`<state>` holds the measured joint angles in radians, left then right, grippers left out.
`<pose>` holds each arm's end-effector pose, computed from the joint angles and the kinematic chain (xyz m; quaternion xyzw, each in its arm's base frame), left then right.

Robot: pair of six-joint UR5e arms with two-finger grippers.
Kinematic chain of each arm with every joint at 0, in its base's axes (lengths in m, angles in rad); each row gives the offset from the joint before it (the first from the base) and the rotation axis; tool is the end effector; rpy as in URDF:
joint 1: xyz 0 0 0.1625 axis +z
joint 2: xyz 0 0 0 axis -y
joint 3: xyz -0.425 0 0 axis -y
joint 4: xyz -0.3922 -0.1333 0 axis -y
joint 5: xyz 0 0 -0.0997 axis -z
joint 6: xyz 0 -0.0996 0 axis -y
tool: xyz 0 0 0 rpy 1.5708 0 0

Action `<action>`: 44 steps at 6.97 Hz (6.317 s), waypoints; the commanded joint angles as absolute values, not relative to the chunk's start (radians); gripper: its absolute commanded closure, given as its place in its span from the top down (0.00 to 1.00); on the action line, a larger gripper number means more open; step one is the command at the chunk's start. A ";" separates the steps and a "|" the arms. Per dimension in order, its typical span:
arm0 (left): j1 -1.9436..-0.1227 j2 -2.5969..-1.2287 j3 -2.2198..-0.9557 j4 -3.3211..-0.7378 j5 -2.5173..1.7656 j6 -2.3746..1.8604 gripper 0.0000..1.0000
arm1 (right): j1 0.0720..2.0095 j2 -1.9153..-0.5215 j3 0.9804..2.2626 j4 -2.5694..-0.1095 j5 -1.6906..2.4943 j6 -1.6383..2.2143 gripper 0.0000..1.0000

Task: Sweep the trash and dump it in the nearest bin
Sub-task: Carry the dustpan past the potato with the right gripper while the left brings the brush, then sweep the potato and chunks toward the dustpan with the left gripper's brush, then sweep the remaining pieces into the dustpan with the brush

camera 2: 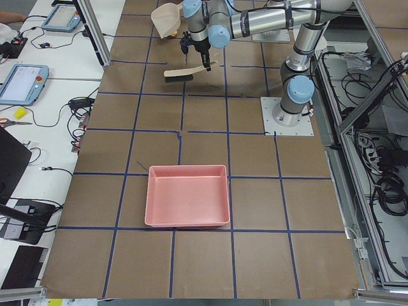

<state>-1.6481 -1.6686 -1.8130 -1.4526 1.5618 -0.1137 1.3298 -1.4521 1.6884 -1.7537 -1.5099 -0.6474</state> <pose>-0.1714 -0.4748 0.3356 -0.0186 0.9937 0.1106 0.0061 0.0098 -0.5439 0.3881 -0.2008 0.9788 0.0110 0.0389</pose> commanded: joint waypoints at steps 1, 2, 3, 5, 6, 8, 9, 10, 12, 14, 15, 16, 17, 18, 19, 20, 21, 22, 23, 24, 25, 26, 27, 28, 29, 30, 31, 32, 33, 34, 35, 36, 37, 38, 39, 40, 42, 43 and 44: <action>-1.779 -1.784 -1.746 -1.347 1.552 -0.225 0.00 | 1.099 -1.448 1.629 -1.640 -1.525 -0.982 0.00; -1.811 -1.833 -1.699 -1.344 1.545 -0.263 0.00 | 0.986 -1.430 1.628 -1.669 -1.528 -1.231 0.00; -1.857 -1.886 -1.630 -1.342 1.542 -0.302 0.00 | 0.901 -1.377 1.620 -1.728 -1.526 -1.403 0.00; -1.984 -2.055 -1.434 -1.342 1.525 -0.470 0.00 | 0.896 -1.234 1.489 -1.732 -1.516 -1.660 0.00; -2.040 -2.147 -1.322 -1.338 1.481 -0.570 0.00 | 0.899 -1.182 1.424 -1.739 -1.516 -1.857 0.00; -2.129 -2.308 -1.107 -1.397 1.453 -0.708 0.01 | 0.899 -1.059 1.298 -1.734 -1.525 -2.088 0.00; -2.166 -2.353 -1.026 -1.472 1.415 -0.744 0.01 | 0.902 -1.025 1.276 -1.744 -1.526 -2.183 0.00; -2.199 -2.371 -0.975 -1.533 1.399 -0.759 0.01 | 0.908 -0.990 1.273 -1.782 -1.522 -2.225 0.00; -2.226 -2.385 -0.966 -1.533 1.367 -0.770 0.01 | 0.943 -0.967 1.273 -1.787 -1.505 -2.218 0.00; -2.227 -2.404 -0.951 -1.517 1.367 -0.756 0.01 | 0.973 -0.937 1.273 -1.804 -1.502 -2.215 0.00; -2.227 -2.427 -0.948 -1.453 1.359 -0.733 0.01 | 0.973 -0.934 1.275 -1.805 -1.496 -2.211 0.00; -2.227 -2.463 -0.943 -1.398 1.356 -0.733 0.01 | 0.974 -0.933 1.275 -1.810 -1.487 -2.201 0.00; -2.227 -2.482 -0.908 -1.396 1.351 -0.735 0.01 | 0.974 -0.930 1.276 -1.813 -1.485 -2.195 0.00; -2.227 -2.496 -0.869 -1.396 1.320 -0.738 0.01 | 0.973 -0.925 1.276 -1.813 -1.488 -2.153 0.00; -2.235 -2.505 -0.852 -1.396 1.319 -0.735 0.01 | 0.973 -0.925 1.278 -1.813 -1.496 -2.139 0.00; -2.255 -2.513 -0.851 -1.396 1.319 -0.738 0.01 | 0.973 -0.925 1.281 -1.813 -1.494 -2.134 0.00; -2.272 -2.513 -0.850 -1.396 1.324 -0.735 0.01 | 0.973 -0.923 1.282 -1.812 -1.490 -2.132 0.00; -2.290 -2.513 -0.848 -1.394 1.328 -0.715 0.01 | 0.973 -0.925 1.282 -1.812 -1.489 -2.132 0.00; -2.304 -2.513 -0.836 -1.394 1.331 -0.695 0.01 | 0.973 -0.925 1.284 -1.812 -1.488 -2.132 0.00; -2.306 -2.513 -0.813 -1.393 1.333 -0.639 0.01 | 0.973 -0.925 1.285 -1.810 -1.488 -2.132 0.00; -2.307 -2.511 -0.790 -1.370 1.333 -0.576 0.01 | 0.974 -0.925 1.285 -1.810 -1.488 -2.132 0.00; -2.316 -2.510 -0.779 -1.353 1.335 -0.518 0.02 | 0.974 -0.927 1.285 -1.810 -1.488 -2.131 0.00; -2.325 -2.511 -0.769 -1.344 1.360 -0.461 0.02 | 0.974 -0.927 1.285 -1.810 -1.488 -2.131 0.00; -2.342 -2.511 -0.765 -1.344 1.409 -0.381 0.02 | 0.974 -0.927 1.285 -1.809 -1.488 -2.131 0.00; -2.371 -2.513 -0.765 -1.344 1.467 -0.324 0.02 | 0.974 -0.927 1.285 -1.807 -1.486 -2.131 0.00; -2.384 -2.505 -0.765 -1.344 1.479 -0.328 0.02 | 0.974 -0.925 1.285 -1.807 -1.486 -2.131 0.00; -2.381 -2.487 -0.765 -1.345 1.453 -0.383 0.02 | 0.974 -0.925 1.284 -1.807 -1.486 -2.132 0.00; -2.350 -2.479 -0.778 -1.345 1.368 -0.444 0.02 | 0.974 -0.925 1.284 -1.806 -1.486 -2.134 0.00; -2.305 -2.479 -0.775 -1.348 1.347 -0.522 0.02 | 0.974 -0.925 1.284 -1.805 -1.485 -2.135 0.00; -2.266 -2.482 -0.779 -1.347 1.304 -0.535 0.02 | 0.974 -0.923 1.284 -1.804 -1.483 -2.135 0.00; -2.247 -2.494 -0.781 -1.347 1.289 -0.566 0.02 | 0.973 -0.922 1.284 -1.802 -1.476 -2.135 0.00; -2.240 -2.500 -0.782 -1.347 1.273 -0.622 0.03 | 0.973 -0.922 1.285 -1.802 -1.471 -2.135 0.00; -2.237 -2.520 -0.784 -1.347 1.264 -0.680 0.03 | 0.973 -0.922 1.285 -1.802 -1.471 -2.135 0.00; -2.232 -2.566 -0.772 -1.345 1.234 -0.781 0.03 | 0.973 -0.922 1.284 -1.802 -1.471 -2.137 0.00; -2.236 -2.585 -0.775 -1.357 1.236 -0.825 0.03 | 0.973 -0.922 1.285 -1.802 -1.471 -2.137 0.00; -2.253 -2.583 -0.775 -1.361 1.238 -0.815 0.03 | 0.974 -0.922 1.285 -1.801 -1.471 -2.137 0.00; -2.285 -2.585 -0.773 -1.359 1.239 -0.815 0.03 | 0.973 -0.923 1.285 -1.801 -1.471 -2.137 0.00; -2.296 -2.585 -0.767 -1.355 1.238 -0.816 0.03 | 0.973 -0.923 1.285 -1.801 -1.471 -2.135 0.00; -2.304 -2.583 -0.767 -1.347 1.239 -0.815 0.03 | 0.974 -0.925 1.285 -1.801 -1.471 -2.135 0.00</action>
<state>-2.2920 -2.5843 -0.7691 -1.3545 1.2387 -0.8149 0.9729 -0.9236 1.2855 -1.8009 -1.4711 -2.1358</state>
